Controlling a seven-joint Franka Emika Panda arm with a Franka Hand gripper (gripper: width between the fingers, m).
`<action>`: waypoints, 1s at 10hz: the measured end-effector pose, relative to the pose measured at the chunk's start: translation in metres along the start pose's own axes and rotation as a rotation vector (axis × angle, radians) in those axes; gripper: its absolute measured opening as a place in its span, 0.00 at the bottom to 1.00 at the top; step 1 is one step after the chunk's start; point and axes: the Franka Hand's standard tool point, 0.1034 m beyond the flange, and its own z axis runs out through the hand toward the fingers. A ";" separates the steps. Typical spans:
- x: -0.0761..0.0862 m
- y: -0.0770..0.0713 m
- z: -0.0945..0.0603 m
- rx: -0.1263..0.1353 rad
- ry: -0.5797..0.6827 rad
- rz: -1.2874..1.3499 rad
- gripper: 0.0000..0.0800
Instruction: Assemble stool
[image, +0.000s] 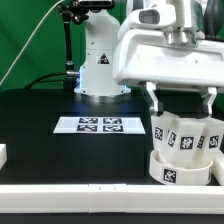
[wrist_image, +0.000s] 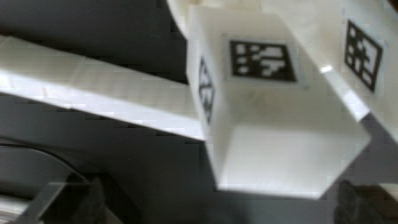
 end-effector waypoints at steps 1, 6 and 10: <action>0.003 0.000 -0.003 0.001 0.004 -0.002 0.81; 0.009 0.000 -0.003 0.010 -0.030 0.000 0.81; -0.011 -0.009 -0.010 0.084 -0.332 0.073 0.81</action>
Offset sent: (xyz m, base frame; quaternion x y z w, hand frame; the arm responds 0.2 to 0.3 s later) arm 0.0000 0.0000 0.0000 0.0000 0.0000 0.0000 1.0000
